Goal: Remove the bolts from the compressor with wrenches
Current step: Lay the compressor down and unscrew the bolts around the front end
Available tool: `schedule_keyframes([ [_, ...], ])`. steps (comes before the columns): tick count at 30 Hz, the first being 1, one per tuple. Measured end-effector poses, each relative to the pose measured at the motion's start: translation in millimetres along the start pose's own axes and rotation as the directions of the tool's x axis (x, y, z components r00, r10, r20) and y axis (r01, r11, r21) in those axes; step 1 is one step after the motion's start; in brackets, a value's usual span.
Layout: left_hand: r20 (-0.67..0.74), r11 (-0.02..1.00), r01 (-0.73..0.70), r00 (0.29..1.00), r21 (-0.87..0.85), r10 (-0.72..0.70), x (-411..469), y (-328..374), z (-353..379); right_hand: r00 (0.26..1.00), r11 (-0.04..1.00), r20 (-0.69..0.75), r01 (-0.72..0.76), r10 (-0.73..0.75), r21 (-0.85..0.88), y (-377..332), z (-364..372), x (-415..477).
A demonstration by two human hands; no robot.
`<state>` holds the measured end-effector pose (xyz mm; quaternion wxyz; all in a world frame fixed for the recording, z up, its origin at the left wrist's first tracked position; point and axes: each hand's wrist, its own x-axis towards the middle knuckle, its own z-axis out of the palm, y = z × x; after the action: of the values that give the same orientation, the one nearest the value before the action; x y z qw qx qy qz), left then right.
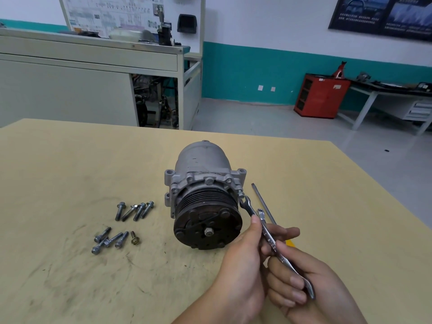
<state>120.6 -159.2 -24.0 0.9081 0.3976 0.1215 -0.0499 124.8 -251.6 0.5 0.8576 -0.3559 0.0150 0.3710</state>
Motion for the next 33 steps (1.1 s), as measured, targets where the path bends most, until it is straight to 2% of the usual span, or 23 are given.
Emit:
schedule_keyframes([
  [8, 0.012, 1.0, -0.027, 1.0, -0.005, 0.027, 2, 0, 1, 0.992, 0.979, -0.113, 0.032, -0.056, -0.203, -3, 1, -1],
  [16, 0.017, 0.997, -0.064, 0.998, 0.031, 0.064, 4, -1, -1, 0.978, 0.917, -0.146, 0.082, -0.149, -0.391, -1, 1, 1],
  [22, 0.005, 0.996, -0.066, 0.998, 0.051, 0.066, 4, 6, -3, 0.972, 0.925, -0.141, 0.126, -0.188, -0.358, 6, 7, 7],
  [29, 0.039, 0.996, -0.045, 0.998, 0.071, 0.043, 5, -1, -2, 0.972, 0.901, -0.168, 0.078, -0.164, -0.428, 9, -1, 2],
  [33, 0.022, 0.994, -0.067, 0.998, 0.085, 0.066, 6, 2, -1, 0.972, 0.915, -0.163, 0.094, -0.17, -0.391, 7, 2, 4],
])
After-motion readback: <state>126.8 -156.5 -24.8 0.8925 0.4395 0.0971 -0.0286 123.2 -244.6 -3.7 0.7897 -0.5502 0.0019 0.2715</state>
